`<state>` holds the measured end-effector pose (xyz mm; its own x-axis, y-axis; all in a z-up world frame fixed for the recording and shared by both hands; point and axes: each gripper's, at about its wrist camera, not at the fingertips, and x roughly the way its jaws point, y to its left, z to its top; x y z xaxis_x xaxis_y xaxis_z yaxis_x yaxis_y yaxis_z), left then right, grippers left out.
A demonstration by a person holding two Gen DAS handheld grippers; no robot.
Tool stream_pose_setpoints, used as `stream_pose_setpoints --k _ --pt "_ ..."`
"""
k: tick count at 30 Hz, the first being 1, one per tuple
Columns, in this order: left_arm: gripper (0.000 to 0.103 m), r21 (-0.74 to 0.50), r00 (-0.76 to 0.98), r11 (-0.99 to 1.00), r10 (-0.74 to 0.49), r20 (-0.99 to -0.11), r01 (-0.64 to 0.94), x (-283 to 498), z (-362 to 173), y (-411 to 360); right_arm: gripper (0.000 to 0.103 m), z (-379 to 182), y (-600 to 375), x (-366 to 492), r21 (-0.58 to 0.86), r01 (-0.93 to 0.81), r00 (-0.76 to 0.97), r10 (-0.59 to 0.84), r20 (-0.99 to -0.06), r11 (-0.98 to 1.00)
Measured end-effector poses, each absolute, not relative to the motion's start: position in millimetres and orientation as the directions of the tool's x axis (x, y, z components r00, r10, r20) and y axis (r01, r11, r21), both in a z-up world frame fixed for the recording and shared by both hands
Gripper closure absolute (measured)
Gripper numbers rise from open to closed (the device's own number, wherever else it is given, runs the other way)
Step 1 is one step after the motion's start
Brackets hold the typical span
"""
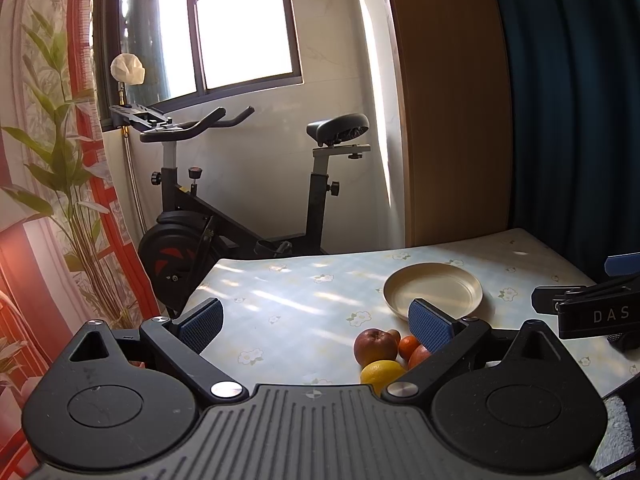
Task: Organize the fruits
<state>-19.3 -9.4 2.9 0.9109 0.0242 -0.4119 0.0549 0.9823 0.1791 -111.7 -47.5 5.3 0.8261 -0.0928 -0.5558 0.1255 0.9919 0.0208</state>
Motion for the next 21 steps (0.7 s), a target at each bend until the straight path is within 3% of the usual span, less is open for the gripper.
stream_pose_setpoints --k 21 --pt "0.003 0.175 0.909 0.983 0.026 -0.416 0.052 -19.6 2.5 -9.4 0.0 5.2 -46.5 -112.2 0.025 0.126 0.824 -0.091 -0.559 0.992"
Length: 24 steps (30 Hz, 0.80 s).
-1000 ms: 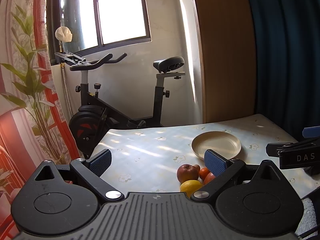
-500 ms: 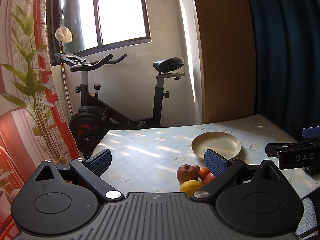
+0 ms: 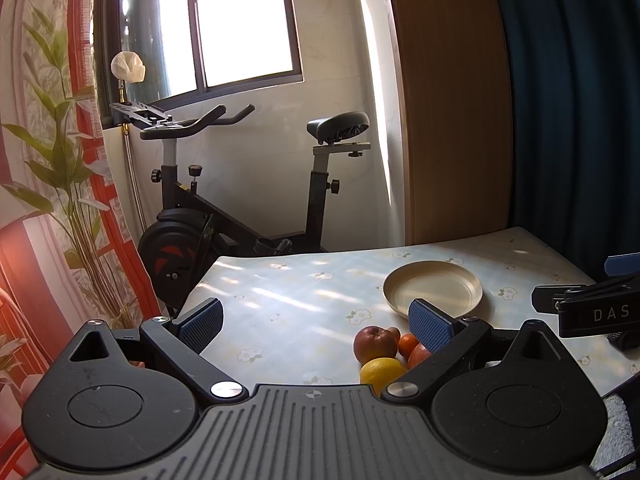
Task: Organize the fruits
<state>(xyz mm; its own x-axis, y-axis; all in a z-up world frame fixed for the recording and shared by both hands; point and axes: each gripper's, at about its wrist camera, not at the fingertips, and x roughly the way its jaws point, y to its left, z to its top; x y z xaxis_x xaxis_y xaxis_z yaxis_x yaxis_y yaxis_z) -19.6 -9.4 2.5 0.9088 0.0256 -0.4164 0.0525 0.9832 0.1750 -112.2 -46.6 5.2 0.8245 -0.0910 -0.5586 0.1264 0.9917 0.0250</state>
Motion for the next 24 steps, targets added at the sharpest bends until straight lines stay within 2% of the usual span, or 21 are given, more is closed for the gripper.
stream_pose_setpoints --k 7,12,15,21,24 --pt "0.003 0.171 0.907 0.983 0.009 -0.421 0.07 -5.3 5.7 -6.8 0.0 3.9 -54.0 -98.4 0.034 0.115 0.845 -0.08 -0.529 0.993" --pt "0.003 0.177 0.908 0.979 -0.018 -0.418 0.101 24.8 8.4 -2.8 0.0 -3.8 -72.9 -65.3 0.121 0.073 0.845 0.003 -0.534 0.99" --pt "0.003 0.168 0.909 0.98 -0.032 -0.415 0.111 41.3 6.6 2.0 0.0 -11.8 -80.8 -49.9 0.126 0.072 0.867 0.0 -0.498 0.989" --pt "0.004 0.084 0.911 0.99 -0.072 -0.406 0.116 72.5 -8.2 15.9 0.0 -32.2 -83.3 -20.0 0.048 0.1 0.902 -0.069 -0.427 0.994" --pt "0.004 0.023 0.913 0.994 -0.09 -0.398 0.108 90.5 -17.2 24.8 0.0 -43.9 -84.3 -4.1 0.049 0.09 0.894 -0.059 -0.445 0.995"
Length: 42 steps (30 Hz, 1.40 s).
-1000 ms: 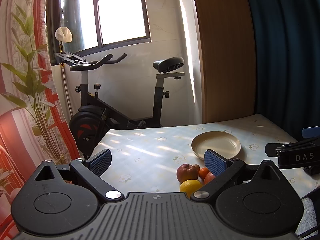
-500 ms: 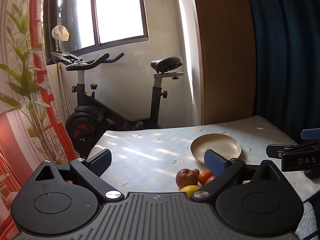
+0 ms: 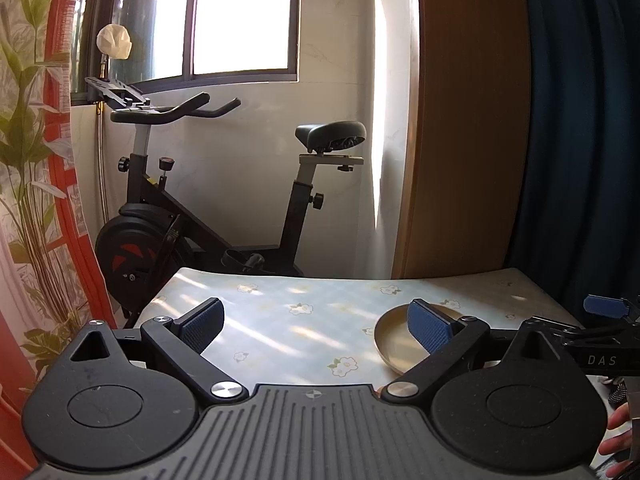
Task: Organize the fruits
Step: 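Move the left gripper toward the red apple while the right gripper follows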
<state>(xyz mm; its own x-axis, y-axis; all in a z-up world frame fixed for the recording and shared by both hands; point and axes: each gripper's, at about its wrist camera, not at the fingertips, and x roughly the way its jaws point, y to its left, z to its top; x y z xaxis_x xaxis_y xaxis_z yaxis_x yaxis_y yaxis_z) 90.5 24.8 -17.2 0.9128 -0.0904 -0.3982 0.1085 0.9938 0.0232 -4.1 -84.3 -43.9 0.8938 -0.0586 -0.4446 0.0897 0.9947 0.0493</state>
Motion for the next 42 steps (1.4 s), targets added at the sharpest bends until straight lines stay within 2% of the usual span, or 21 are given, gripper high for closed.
stream_pose_setpoints --k 5,11,17,21,28,33,36,39,42 --pt "0.004 0.077 0.899 0.987 -0.093 -0.429 0.139 123.7 -31.4 28.7 0.0 -59.8 -90.5 19.0 0.117 0.08 0.876 -0.014 -0.482 0.99" --pt "0.006 0.081 0.879 0.988 -0.079 -0.471 0.133 151.6 -39.7 41.5 0.0 -64.8 -95.3 42.9 0.083 0.157 0.859 -0.095 -0.503 0.984" --pt "0.006 0.017 0.854 0.985 -0.139 -0.502 0.171 178.8 -43.3 55.5 0.0 -68.3 -101.1 69.6 0.073 0.182 0.823 -0.111 -0.558 0.981" --pt "0.006 -0.012 0.821 0.972 -0.203 -0.533 0.233 196.0 -49.0 56.7 0.0 -75.2 -97.1 74.7 0.087 0.152 0.838 -0.081 -0.539 0.985" --pt "0.006 0.083 0.817 0.977 -0.117 -0.565 0.197 211.6 -72.9 49.7 0.0 -97.2 -91.9 91.2 0.078 0.106 0.818 -0.042 -0.574 0.991" --pt "0.006 0.039 0.792 0.979 -0.137 -0.595 0.199 223.4 -90.9 53.0 0.0 -111.9 -82.4 102.3 0.043 0.042 0.804 -0.008 -0.595 0.998" --pt "0.007 0.035 0.765 0.976 -0.145 -0.627 0.214 229.2 -100.3 53.1 0.0 -118.7 -82.2 108.9 0.089 0.001 0.791 0.054 -0.61 0.996" --pt "0.013 0.041 0.739 0.971 -0.151 -0.656 0.235 232.4 -107.3 51.7 0.0 -122.9 -81.5 113.0 0.119 -0.008 0.781 0.08 -0.619 0.993" --pt "0.024 0.025 0.716 0.967 -0.169 -0.678 0.252 235.3 -109.7 52.7 0.002 -126.3 -81.3 119.5 0.151 -0.03 0.761 0.121 -0.638 0.988"
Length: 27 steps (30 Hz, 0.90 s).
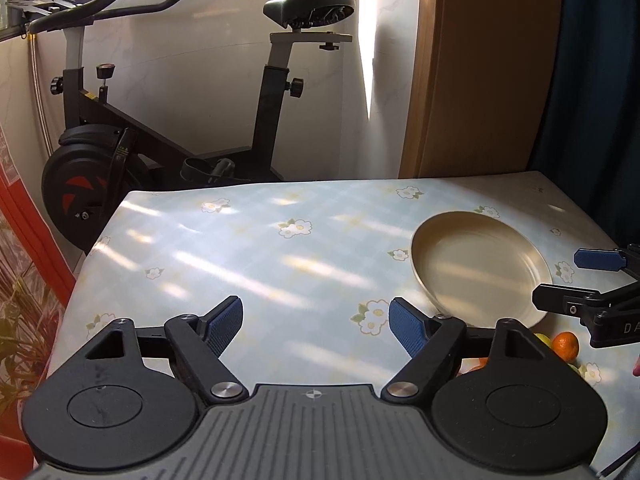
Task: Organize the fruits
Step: 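Move the left gripper toward the red apple while the right gripper follows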
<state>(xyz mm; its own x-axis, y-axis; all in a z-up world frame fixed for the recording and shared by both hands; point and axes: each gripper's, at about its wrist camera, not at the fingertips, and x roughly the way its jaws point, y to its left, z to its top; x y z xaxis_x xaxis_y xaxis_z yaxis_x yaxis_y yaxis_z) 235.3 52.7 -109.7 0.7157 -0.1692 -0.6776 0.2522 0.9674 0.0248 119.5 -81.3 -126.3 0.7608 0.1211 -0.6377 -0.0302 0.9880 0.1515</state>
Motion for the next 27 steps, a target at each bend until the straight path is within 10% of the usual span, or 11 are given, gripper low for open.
stream_pose_setpoints --k 7,27 --pt "0.045 -0.027 0.669 0.961 -0.213 -0.712 0.277 241.5 -115.5 57.4 0.023 -127.7 -68.2 127.0 0.159 -0.08 0.714 0.168 -0.68 0.984" --pt "0.045 0.016 0.707 0.973 -0.155 -0.69 0.23 273.3 -76.0 126.6 0.028 -142.4 -20.5 118.1 0.253 -0.083 0.649 0.245 -0.72 0.964"
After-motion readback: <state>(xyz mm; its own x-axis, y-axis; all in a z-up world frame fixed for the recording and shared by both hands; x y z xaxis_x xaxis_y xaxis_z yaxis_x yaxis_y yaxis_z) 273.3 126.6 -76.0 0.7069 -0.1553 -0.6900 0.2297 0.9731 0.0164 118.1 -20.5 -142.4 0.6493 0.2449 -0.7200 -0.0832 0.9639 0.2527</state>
